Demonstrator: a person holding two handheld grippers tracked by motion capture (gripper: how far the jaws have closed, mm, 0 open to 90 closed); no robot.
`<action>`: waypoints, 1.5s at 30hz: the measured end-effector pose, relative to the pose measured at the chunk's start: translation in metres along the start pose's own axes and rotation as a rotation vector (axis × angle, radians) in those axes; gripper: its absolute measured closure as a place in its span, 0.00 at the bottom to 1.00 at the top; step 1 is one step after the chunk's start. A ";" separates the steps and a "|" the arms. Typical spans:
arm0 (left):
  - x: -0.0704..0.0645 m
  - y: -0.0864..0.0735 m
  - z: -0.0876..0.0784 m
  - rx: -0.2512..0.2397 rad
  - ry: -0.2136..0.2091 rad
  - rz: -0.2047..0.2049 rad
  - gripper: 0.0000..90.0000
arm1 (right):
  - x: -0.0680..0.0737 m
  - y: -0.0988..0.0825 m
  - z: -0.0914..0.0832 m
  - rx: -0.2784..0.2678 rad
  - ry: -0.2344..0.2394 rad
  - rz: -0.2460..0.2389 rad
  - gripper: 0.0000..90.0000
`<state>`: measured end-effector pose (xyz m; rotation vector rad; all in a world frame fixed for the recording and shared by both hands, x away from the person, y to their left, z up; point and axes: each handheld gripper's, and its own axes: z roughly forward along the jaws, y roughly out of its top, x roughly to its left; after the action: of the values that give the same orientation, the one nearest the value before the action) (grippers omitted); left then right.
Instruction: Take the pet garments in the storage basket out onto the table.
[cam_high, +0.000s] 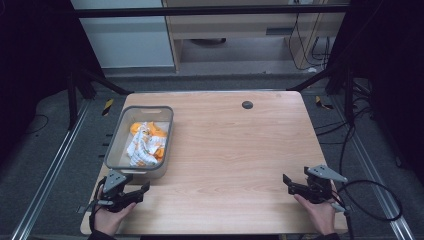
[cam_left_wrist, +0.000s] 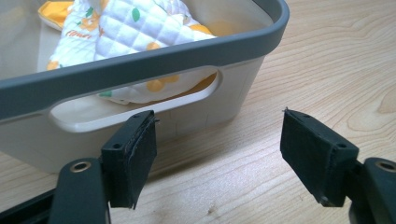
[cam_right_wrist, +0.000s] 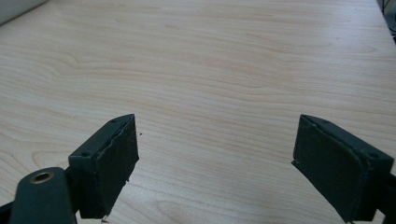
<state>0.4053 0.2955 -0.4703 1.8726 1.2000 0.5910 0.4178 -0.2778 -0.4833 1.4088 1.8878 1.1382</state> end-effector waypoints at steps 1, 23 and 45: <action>0.000 0.001 -0.001 0.000 0.004 -0.006 0.30 | 0.002 0.000 0.001 0.005 0.005 -0.002 0.16; -0.001 0.025 -0.024 -0.103 0.030 -0.025 0.29 | 0.010 -0.001 0.004 0.047 0.026 -0.035 0.18; 0.010 0.055 -0.030 -0.116 0.027 -0.022 0.28 | 0.011 -0.002 0.005 0.051 0.027 -0.029 0.18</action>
<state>0.4159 0.3039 -0.4086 1.7566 1.1773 0.6618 0.4174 -0.2661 -0.4865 1.3958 1.9627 1.1076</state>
